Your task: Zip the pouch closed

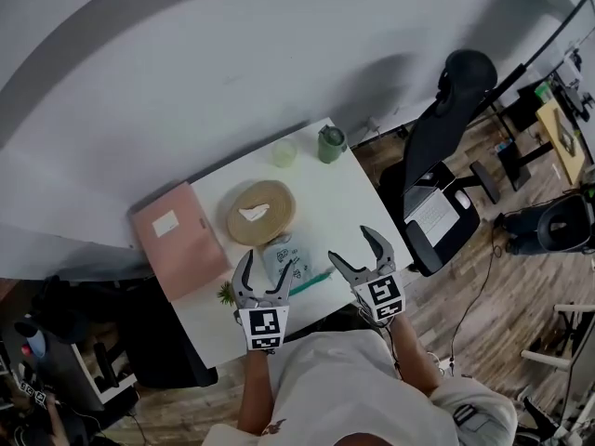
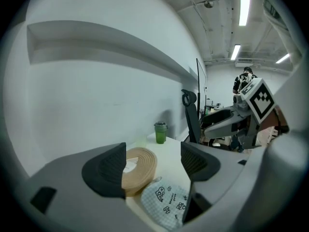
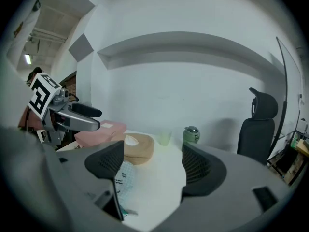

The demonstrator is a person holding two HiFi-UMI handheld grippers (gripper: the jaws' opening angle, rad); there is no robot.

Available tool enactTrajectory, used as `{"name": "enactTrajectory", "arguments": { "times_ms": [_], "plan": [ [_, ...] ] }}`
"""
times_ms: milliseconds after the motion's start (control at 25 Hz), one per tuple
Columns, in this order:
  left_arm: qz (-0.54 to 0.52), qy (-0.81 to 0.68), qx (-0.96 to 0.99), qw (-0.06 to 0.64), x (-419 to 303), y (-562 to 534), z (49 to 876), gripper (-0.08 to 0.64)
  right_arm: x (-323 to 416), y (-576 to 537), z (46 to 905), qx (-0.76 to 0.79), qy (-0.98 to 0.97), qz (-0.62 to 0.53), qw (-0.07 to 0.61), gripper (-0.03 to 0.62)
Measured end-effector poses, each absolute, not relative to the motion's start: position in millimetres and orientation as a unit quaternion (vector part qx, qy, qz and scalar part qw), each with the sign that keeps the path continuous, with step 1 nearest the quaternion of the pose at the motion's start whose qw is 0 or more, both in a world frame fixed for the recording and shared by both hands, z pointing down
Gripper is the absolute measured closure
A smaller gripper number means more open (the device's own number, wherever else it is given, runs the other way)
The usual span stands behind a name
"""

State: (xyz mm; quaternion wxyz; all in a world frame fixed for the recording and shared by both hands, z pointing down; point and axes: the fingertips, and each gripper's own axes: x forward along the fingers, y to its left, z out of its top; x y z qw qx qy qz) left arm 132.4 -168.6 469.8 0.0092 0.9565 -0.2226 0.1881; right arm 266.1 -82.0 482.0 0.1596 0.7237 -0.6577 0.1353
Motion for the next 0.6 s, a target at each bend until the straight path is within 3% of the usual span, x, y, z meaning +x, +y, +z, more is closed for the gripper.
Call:
{"name": "enactTrajectory", "arguments": {
  "times_ms": [600],
  "plan": [
    [0.224,-0.319,0.919,0.065,142.2,-146.3,521.3,0.236,277.1,-91.4,534.9,0.603,-0.752,0.150,0.221,0.216]
  ]
}}
